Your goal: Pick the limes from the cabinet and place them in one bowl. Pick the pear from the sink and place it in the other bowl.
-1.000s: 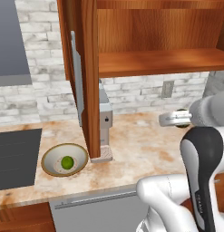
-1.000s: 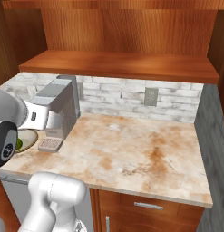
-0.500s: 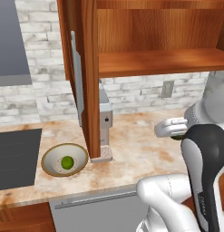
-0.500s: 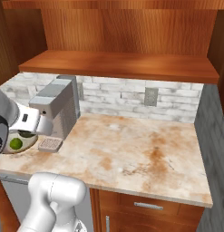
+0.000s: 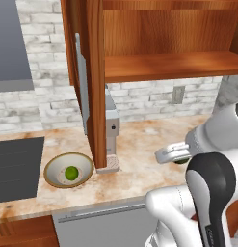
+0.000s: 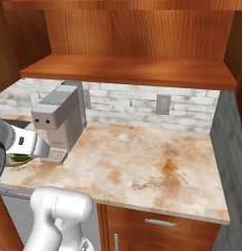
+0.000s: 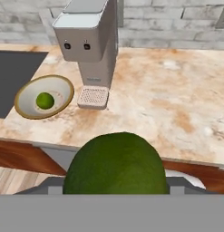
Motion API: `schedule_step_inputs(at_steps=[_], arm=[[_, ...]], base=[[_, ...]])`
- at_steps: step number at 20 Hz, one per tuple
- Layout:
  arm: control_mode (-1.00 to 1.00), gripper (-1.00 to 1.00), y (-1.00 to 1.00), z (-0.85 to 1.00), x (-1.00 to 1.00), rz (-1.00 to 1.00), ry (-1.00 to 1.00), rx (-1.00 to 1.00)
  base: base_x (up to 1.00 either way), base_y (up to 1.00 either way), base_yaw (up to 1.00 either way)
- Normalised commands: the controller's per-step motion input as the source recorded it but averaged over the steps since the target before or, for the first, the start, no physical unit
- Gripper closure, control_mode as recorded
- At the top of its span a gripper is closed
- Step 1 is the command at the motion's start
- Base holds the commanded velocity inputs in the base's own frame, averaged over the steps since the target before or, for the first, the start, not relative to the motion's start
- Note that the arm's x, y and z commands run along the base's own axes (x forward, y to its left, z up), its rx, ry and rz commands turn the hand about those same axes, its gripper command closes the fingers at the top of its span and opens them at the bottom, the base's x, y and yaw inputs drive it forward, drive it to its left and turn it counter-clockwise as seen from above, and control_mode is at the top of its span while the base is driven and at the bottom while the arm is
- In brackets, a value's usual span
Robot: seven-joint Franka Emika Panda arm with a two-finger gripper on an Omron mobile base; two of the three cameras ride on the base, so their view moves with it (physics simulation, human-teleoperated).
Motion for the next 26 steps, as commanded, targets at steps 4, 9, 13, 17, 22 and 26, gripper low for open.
schedule_step_inputs(at_steps=[4,9,13,17,22,26], arm=[[-1.00,1.00,0.39,-0.04,0.00,0.06,0.00,0.00],[-1.00,1.00,0.42,0.00,0.00,0.05,0.00,0.02],[-1.00,1.00,0.44,0.00,0.00,0.05,0.00,0.04],[-1.00,1.00,0.41,0.00,0.04,0.05,-0.03,0.13],[-1.00,1.00,0.26,0.00,0.20,0.03,-0.02,0.18],[-1.00,1.00,0.20,-0.06,0.25,0.02,0.00,0.11]], base=[[0.00,0.00,0.00],[0.00,0.00,0.00],[0.00,0.00,0.00],[0.00,0.00,0.00],[0.00,0.00,0.00],[0.00,0.00,0.00]])
